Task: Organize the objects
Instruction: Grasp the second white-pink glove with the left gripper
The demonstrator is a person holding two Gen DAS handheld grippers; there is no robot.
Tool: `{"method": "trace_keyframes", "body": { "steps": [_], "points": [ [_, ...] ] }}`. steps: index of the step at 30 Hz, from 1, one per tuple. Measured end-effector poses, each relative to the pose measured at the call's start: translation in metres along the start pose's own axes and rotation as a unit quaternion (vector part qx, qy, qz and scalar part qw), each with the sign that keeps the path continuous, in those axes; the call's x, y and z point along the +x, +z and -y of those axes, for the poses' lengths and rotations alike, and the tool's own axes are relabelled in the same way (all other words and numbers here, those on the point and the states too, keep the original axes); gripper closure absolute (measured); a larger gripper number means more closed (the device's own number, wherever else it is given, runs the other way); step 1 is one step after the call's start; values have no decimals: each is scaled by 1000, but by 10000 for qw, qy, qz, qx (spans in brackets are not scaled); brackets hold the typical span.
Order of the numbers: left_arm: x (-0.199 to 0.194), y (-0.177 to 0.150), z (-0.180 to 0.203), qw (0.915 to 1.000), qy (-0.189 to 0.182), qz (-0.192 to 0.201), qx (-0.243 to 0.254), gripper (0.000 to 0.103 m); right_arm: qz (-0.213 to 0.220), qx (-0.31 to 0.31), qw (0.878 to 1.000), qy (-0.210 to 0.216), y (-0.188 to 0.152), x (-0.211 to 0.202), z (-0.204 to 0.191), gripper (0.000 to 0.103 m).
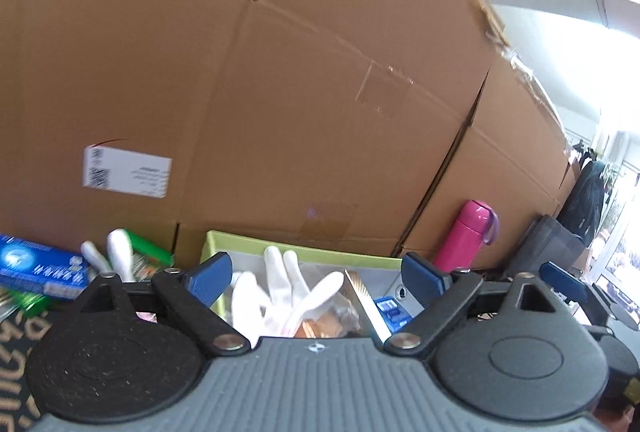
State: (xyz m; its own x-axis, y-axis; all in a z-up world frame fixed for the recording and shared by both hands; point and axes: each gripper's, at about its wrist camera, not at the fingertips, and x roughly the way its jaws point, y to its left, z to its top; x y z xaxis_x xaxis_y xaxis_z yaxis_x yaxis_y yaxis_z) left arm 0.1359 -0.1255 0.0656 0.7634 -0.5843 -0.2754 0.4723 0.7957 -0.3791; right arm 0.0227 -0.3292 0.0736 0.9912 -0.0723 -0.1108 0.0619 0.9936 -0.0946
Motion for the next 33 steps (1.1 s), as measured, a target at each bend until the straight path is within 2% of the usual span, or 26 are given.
{"method": "trace_keyframes", "body": {
  "steps": [5, 9, 16, 21, 28, 33],
  "points": [
    [-41, -24, -12, 9996, 231, 109, 103, 8, -145, 40, 9988, 470, -10, -26, -28, 0],
    [-55, -45, -24, 9983, 575, 58, -2, 8, -427, -33, 9962, 761, -25, -36, -54, 0],
    [-67, -71, -61, 9936, 1016, -281, -409, 8, -933, 25, 9880, 1234, -50, -20, -78, 0],
    [-57, -84, -87, 9877, 1295, -557, -674, 8, -1286, 158, 9825, 1336, -71, -21, -88, 0],
    [-15, -71, -101, 9846, 1530, -722, -435, 9, -1520, 461, 9781, 1342, -83, -22, -84, 0],
    [16, -63, -105, 9864, 1422, -705, -436, 13, -1600, 479, 9779, 1261, -86, -23, -81, 0]
  ]
}}
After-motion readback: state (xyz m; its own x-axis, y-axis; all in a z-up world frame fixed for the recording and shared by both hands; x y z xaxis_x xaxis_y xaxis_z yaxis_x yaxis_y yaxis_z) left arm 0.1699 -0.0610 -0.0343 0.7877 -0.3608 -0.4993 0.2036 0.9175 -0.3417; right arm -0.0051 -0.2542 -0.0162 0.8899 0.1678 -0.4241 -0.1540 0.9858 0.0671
